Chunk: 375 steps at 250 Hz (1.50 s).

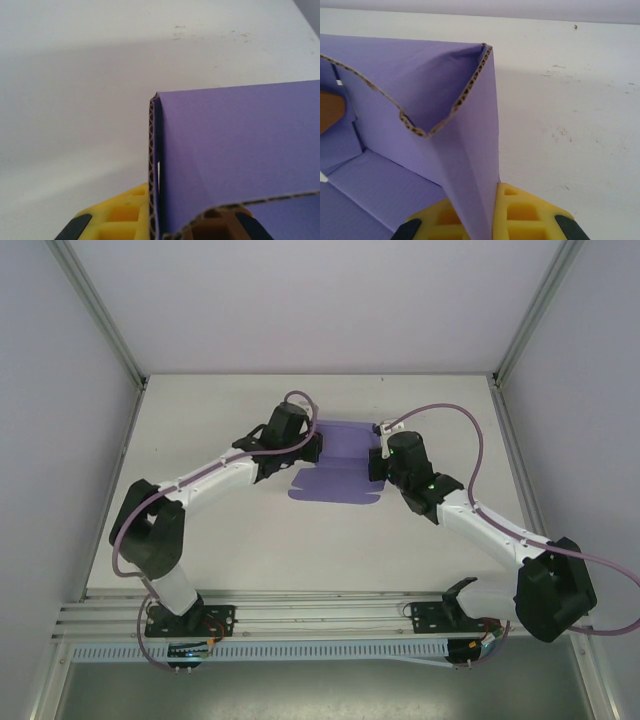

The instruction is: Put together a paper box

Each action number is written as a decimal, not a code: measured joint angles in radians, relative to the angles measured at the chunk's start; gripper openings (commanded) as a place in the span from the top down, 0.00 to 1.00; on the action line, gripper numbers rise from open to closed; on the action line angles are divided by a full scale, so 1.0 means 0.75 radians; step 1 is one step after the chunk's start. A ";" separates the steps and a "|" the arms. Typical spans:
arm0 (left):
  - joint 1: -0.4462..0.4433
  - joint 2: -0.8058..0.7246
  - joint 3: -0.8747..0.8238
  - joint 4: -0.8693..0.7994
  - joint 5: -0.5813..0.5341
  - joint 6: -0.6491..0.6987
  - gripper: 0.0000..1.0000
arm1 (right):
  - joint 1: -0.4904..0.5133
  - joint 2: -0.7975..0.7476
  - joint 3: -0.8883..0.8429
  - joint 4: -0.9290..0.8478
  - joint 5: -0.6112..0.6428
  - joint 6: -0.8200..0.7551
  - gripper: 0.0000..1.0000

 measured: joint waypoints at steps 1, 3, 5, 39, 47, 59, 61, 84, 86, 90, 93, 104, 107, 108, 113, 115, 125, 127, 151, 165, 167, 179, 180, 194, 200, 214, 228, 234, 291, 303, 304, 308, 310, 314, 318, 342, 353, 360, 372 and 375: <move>-0.001 0.002 0.003 -0.001 -0.001 0.000 0.94 | 0.000 0.000 0.000 0.000 0.001 0.000 1.00; -0.001 0.007 0.006 -0.001 -0.003 -0.001 0.94 | 0.000 0.001 0.000 0.000 0.001 0.000 1.00; -0.001 0.012 0.011 -0.003 -0.004 -0.002 0.95 | 0.000 0.002 0.000 0.000 0.001 0.000 1.00; -0.006 0.086 0.077 -0.030 -0.038 -0.001 1.00 | 0.001 0.017 0.000 -0.001 0.015 0.001 1.00; -0.009 0.103 0.096 -0.044 -0.052 -0.002 1.00 | 0.002 0.023 0.000 -0.001 0.016 0.001 1.00; -0.015 0.129 0.129 -0.073 -0.077 -0.006 1.00 | 0.005 0.027 0.000 -0.001 0.021 0.003 1.00; -0.016 0.133 0.135 -0.076 -0.082 -0.007 1.00 | 0.006 0.027 0.000 -0.001 0.023 0.004 1.00; -0.036 0.184 0.207 -0.133 -0.161 -0.024 1.00 | 0.018 0.027 0.000 0.001 0.040 0.006 1.00; -0.038 0.188 0.213 -0.139 -0.170 -0.025 1.00 | 0.019 0.027 0.000 0.000 0.041 0.006 1.00; -0.043 0.197 0.228 -0.153 -0.189 -0.029 1.00 | 0.022 0.027 0.000 0.000 0.044 0.006 1.00; -0.047 0.202 0.239 -0.164 -0.201 -0.032 1.00 | 0.023 0.027 0.000 0.000 0.046 0.006 1.00; -0.062 0.223 0.276 -0.196 -0.254 -0.036 1.00 | 0.031 0.027 0.000 0.001 0.059 0.006 1.00; -0.066 0.228 0.285 -0.204 -0.269 -0.037 1.00 | 0.032 0.027 0.000 0.001 0.062 0.006 1.00; -0.067 0.230 0.287 -0.205 -0.273 -0.038 1.00 | 0.032 0.027 0.000 0.001 0.063 0.006 1.00; -0.073 0.235 0.299 -0.216 -0.290 -0.041 1.00 | 0.034 0.027 0.000 0.000 0.069 0.006 1.00; -0.074 0.238 0.302 -0.220 -0.298 -0.041 1.00 | 0.034 0.027 0.000 0.001 0.070 0.006 1.00; -0.082 0.243 0.313 -0.234 -0.323 -0.046 1.00 | 0.034 0.027 0.000 0.001 0.071 0.006 1.00; -0.084 0.244 0.314 -0.238 -0.328 -0.046 1.00 | 0.034 0.027 0.000 0.001 0.072 0.006 1.00; -0.110 0.249 0.313 -0.235 -0.435 0.019 1.00 | 0.046 0.027 0.009 -0.014 0.085 0.001 1.00; -0.129 0.249 0.292 -0.204 -0.496 0.070 1.00 | 0.049 0.027 0.018 -0.038 0.100 -0.004 1.00; -0.131 0.249 0.290 -0.200 -0.502 0.075 1.00 | 0.049 0.027 0.019 -0.041 0.101 -0.005 1.00; -0.140 0.249 0.275 -0.178 -0.534 0.112 1.00 | 0.051 0.027 0.021 -0.054 0.106 -0.006 1.00; -0.141 0.249 0.273 -0.175 -0.537 0.116 1.00 | 0.051 0.027 0.021 -0.056 0.107 -0.007 1.00; -0.150 0.249 0.252 -0.152 -0.571 0.163 1.00 | 0.055 0.027 0.022 -0.066 0.109 -0.012 1.00; -0.152 0.249 0.241 -0.132 -0.583 0.184 1.00 | 0.057 0.027 0.022 -0.071 0.109 -0.017 1.00; -0.157 0.246 0.207 -0.088 -0.596 0.231 1.00 | 0.059 0.027 0.022 -0.080 0.108 -0.025 1.00; -0.162 0.237 0.164 -0.039 -0.606 0.270 1.00 | 0.060 0.027 0.022 -0.091 0.107 -0.030 1.00; -0.163 0.232 0.151 -0.026 -0.610 0.285 1.00 | 0.062 0.027 0.022 -0.096 0.107 -0.031 1.00; -0.180 0.197 0.068 0.110 -0.702 0.458 1.00 | 0.066 0.030 0.043 -0.101 0.106 -0.040 1.00; -0.181 0.191 0.057 0.130 -0.715 0.486 1.00 | 0.066 0.030 0.044 -0.101 0.105 -0.040 1.00; -0.181 0.190 0.057 0.131 -0.715 0.487 1.00 | 0.067 0.030 0.044 -0.100 0.105 -0.040 1.00; -0.182 0.188 0.054 0.136 -0.718 0.494 1.00 | 0.066 0.030 0.045 -0.100 0.105 -0.040 1.00; -0.182 0.188 0.053 0.139 -0.719 0.497 1.00 | 0.066 0.030 0.045 -0.100 0.105 -0.040 1.00; -0.182 0.186 0.051 0.141 -0.720 0.499 1.00 | 0.066 0.030 0.045 -0.100 0.105 -0.040 1.00; -0.182 0.186 0.051 0.141 -0.721 0.501 1.00 | 0.066 0.030 0.045 -0.100 0.105 -0.040 1.00; -0.182 0.181 0.056 0.116 -0.703 0.465 1.00 | 0.067 0.030 0.045 -0.100 0.105 -0.040 1.00; -0.182 0.179 0.067 0.081 -0.687 0.422 1.00 | 0.067 0.030 0.045 -0.100 0.104 -0.040 1.00; -0.181 0.178 0.078 0.054 -0.677 0.388 1.00 | 0.066 0.029 0.045 -0.101 0.104 -0.040 1.00; -0.179 0.178 0.104 -0.001 -0.659 0.320 1.00 | 0.066 0.026 0.045 -0.100 0.104 -0.040 1.00; -0.178 0.178 0.113 -0.016 -0.655 0.304 1.00 | 0.067 0.025 0.045 -0.100 0.103 -0.040 1.00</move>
